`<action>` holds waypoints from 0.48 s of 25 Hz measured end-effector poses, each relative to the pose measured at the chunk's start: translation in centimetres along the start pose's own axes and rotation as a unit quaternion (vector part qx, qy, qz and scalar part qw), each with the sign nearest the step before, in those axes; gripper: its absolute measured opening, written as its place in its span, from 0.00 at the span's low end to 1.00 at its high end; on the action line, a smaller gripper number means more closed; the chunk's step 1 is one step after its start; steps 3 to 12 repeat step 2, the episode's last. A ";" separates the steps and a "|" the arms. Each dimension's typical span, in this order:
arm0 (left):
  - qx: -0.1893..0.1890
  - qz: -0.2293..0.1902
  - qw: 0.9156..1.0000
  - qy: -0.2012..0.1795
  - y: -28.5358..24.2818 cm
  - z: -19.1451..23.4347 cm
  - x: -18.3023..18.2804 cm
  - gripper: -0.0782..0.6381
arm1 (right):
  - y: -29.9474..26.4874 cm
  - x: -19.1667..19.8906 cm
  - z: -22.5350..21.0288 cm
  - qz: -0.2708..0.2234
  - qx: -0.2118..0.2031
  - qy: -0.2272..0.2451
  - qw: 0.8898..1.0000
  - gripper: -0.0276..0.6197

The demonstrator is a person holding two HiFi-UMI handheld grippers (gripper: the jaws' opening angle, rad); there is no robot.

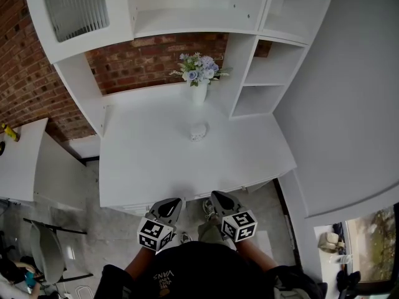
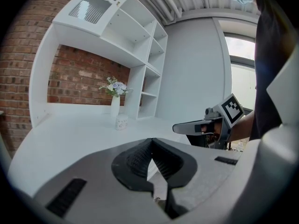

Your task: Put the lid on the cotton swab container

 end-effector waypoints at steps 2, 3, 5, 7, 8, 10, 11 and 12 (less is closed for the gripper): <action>-0.001 -0.001 1.000 0.000 -0.1 0.0 -0.2 0.12 | -0.1 -0.1 -0.1 0.000 -0.001 0.000 1.000 0.04; -0.001 -0.001 1.000 0.000 -0.1 0.0 -0.2 0.12 | -0.1 -0.1 -0.1 0.000 -0.001 0.000 1.000 0.04; -0.001 -0.001 1.000 0.000 -0.1 0.0 -0.2 0.12 | -0.1 -0.1 -0.1 0.000 -0.001 0.000 1.000 0.04; -0.001 -0.001 1.000 0.000 -0.1 0.0 -0.2 0.12 | -0.1 -0.1 -0.1 0.000 -0.001 0.000 1.000 0.04; -0.001 -0.001 1.000 0.000 -0.1 0.0 -0.2 0.12 | -0.1 -0.1 -0.1 0.000 -0.001 0.000 1.000 0.04; -0.001 -0.001 1.000 0.000 -0.1 0.0 -0.2 0.12 | -0.1 -0.1 -0.1 0.000 -0.001 0.000 1.000 0.04; -0.001 -0.001 1.000 0.000 -0.1 0.0 -0.2 0.12 | -0.1 -0.1 -0.1 0.000 -0.001 0.000 1.000 0.04; -0.001 -0.001 1.000 0.000 -0.1 0.0 -0.2 0.12 | -0.1 -0.1 -0.1 0.000 -0.001 0.000 1.000 0.04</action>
Point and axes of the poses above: the fingertips, and each gripper's own axes: y backward along the fingers, z to its left, x out of its underside, the point moved 6 cm from there along y, backward along the fingers, and after that the axes turned 2 degrees about -x, right-handed, at the moved point
